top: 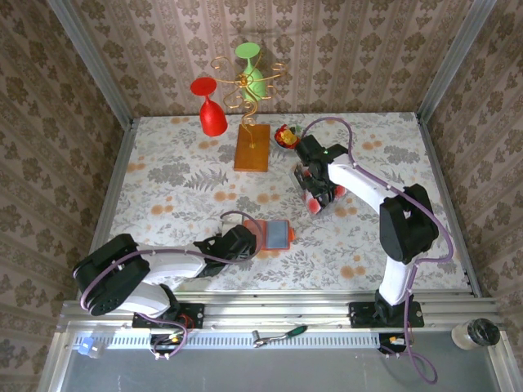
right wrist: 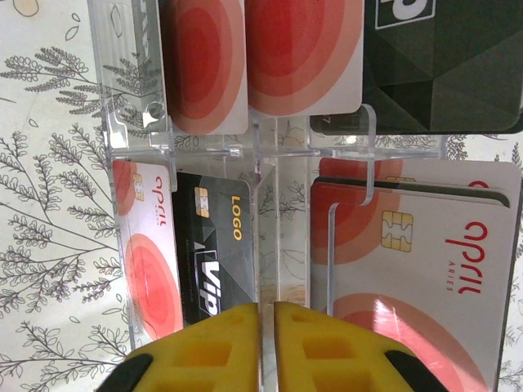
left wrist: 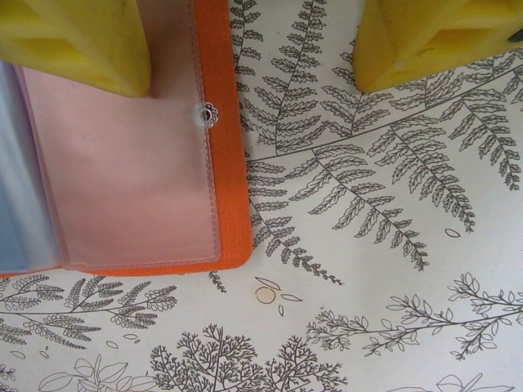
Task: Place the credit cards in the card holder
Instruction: Pick up the credit card from the storage box.
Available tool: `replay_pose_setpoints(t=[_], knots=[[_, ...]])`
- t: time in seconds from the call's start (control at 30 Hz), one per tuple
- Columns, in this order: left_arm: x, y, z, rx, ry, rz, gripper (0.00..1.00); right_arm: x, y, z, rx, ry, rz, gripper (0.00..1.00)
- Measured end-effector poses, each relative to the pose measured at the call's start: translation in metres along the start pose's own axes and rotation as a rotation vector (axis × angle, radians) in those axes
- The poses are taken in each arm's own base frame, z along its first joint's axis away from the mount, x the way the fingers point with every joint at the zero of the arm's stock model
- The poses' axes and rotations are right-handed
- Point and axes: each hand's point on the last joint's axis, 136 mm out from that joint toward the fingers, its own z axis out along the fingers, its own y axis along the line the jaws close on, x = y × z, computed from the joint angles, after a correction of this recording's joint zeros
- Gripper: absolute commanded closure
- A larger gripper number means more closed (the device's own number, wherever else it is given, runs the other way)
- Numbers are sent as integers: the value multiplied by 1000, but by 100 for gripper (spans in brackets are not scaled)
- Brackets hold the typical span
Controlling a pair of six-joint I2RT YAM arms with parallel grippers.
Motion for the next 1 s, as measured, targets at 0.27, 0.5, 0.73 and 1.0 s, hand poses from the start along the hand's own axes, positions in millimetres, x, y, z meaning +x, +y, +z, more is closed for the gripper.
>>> replay_pose_setpoints(t=[0.27, 0.5, 0.73, 1.0], knots=[[0, 0, 0, -1, 0, 0, 32, -7, -1, -5, -2, -19, 1, 100], [-1, 0, 0, -1, -1, 0, 32, -21, 3, -36, -17, -88, -5, 100], [-1, 0, 0, -3, -1, 0, 32, -34, 32, -98, -137, -244, -1, 100], [0, 0, 0, -6, 1, 2, 32, -17, 99, -93, -490, -229, 124, 100]])
